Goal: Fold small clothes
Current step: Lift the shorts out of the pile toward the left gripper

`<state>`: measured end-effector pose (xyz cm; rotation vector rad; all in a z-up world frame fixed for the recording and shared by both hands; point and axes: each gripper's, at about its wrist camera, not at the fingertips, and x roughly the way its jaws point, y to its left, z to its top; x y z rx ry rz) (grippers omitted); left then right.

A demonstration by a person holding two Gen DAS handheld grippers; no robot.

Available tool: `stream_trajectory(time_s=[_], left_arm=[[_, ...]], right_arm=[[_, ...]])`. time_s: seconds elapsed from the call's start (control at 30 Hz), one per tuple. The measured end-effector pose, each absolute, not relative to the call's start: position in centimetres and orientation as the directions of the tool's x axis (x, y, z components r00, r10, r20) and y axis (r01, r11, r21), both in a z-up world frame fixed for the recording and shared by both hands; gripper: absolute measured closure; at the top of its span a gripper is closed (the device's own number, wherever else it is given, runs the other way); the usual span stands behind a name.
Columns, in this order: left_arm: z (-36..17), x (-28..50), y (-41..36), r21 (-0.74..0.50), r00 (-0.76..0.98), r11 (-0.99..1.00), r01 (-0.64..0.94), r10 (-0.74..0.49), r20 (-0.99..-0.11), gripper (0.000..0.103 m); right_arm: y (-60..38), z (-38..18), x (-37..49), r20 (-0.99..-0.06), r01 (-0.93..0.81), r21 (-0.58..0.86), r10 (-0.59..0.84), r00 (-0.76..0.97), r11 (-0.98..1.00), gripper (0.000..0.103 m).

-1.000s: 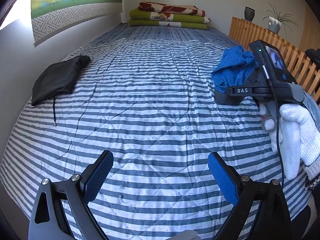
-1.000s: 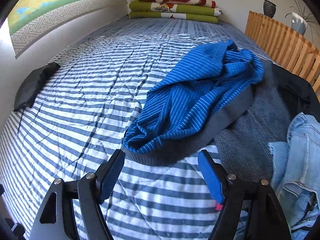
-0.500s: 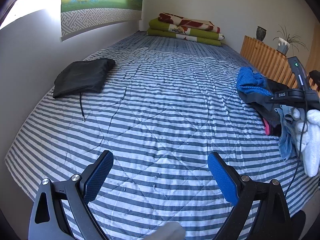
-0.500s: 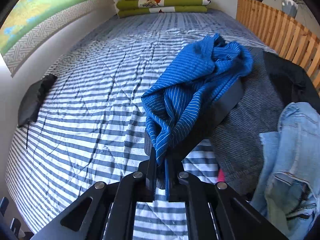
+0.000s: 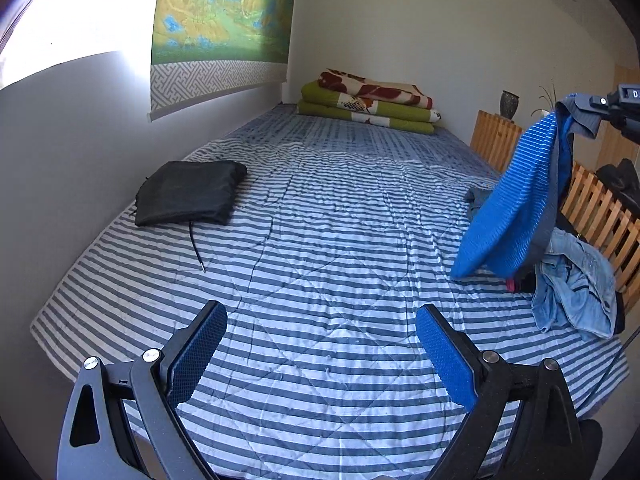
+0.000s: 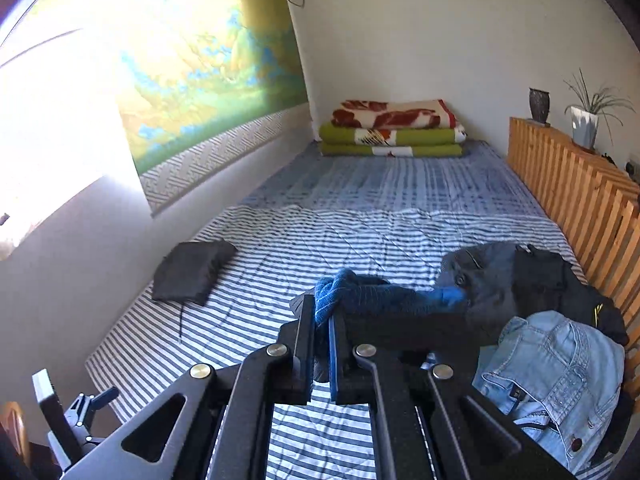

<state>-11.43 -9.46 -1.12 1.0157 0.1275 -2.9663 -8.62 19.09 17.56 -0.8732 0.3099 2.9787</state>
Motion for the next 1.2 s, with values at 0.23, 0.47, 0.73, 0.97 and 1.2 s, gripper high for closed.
stream_trajectory(time_s=[0.23, 0.47, 0.73, 0.97, 1.2], left_arm=[[-1.1, -10.1, -10.4, -0.068, -0.786, -0.997, 0.036, 0.014, -0.618, 0.006], [-3.6, -11.0, -10.0, -0.054, -0.742, -0.998, 0.014, 0.026, -0.670, 0.006], [-6.9, -13.2, -7.3, -0.036, -0.682, -0.999, -0.040, 0.054, -0.730, 0.006], [-10.5, -12.9, -6.2, -0.066, -0.614, -0.997, -0.037, 0.075, -0.785, 0.006], [-13.1, -13.0, -5.3, -0.051, -0.566, -0.997, -0.055, 0.073, -0.821, 0.011]], right_arm=[[13.5, 16.2, -11.6, -0.565, 0.020, 0.188, -0.125, -0.816, -0.982, 0.098], [14.8, 9.5, -12.4, -0.682, -0.029, 0.229, -0.139, -0.718, -0.973, 0.098], [21.4, 1.7, -9.9, -0.801, -0.190, 0.213, -0.060, -0.596, -0.958, 0.095], [24.6, -2.3, -7.7, -0.859, -0.266, 0.087, 0.063, -0.508, -0.960, 0.055], [23.7, -3.7, -7.9, -0.856, -0.212, 0.120, 0.007, -0.516, -0.970, 0.054]])
